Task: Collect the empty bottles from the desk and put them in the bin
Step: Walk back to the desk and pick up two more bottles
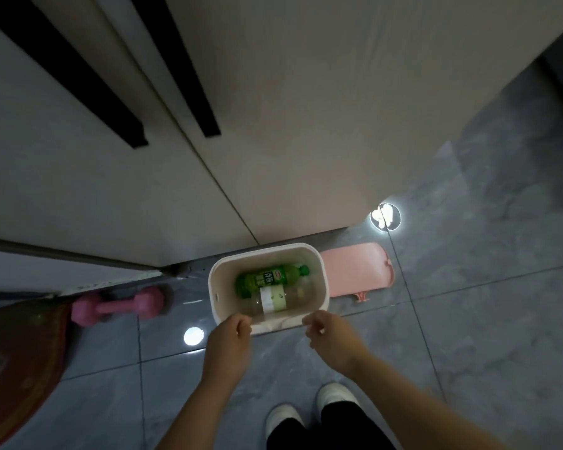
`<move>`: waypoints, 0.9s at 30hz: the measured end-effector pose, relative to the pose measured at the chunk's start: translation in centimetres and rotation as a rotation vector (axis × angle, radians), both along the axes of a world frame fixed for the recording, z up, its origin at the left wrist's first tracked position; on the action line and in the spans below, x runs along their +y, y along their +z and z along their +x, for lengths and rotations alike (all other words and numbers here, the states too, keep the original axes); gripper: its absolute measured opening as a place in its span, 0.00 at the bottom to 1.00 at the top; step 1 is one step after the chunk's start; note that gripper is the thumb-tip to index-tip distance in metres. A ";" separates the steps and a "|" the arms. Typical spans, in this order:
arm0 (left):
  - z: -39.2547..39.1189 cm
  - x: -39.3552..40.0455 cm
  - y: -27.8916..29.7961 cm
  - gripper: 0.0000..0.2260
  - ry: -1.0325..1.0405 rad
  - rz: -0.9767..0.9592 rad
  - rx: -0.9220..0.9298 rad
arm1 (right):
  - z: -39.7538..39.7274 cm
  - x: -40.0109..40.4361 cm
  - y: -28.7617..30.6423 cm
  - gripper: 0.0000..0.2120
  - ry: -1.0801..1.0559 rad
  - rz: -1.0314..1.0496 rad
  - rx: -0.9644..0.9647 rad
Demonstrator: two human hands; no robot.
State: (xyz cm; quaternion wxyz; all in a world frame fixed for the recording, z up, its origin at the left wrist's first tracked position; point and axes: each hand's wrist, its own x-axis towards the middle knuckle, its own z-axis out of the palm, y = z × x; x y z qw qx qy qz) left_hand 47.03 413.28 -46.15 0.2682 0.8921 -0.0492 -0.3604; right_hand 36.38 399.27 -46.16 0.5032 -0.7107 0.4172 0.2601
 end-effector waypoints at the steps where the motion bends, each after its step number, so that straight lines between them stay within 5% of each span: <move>1: -0.4 0.0 1.6 0.10 0.018 -0.004 0.015 | -1.0 0.0 1.6 0.14 -0.049 0.036 0.009; 14: -9.2 -0.1 22.6 0.11 -0.054 0.010 0.153 | -14.4 -2.5 23.0 0.11 -0.502 0.227 0.080; 27: -12.7 2.5 30.9 0.12 -0.276 0.081 0.181 | -27.1 -0.3 33.4 0.12 -0.732 0.171 0.160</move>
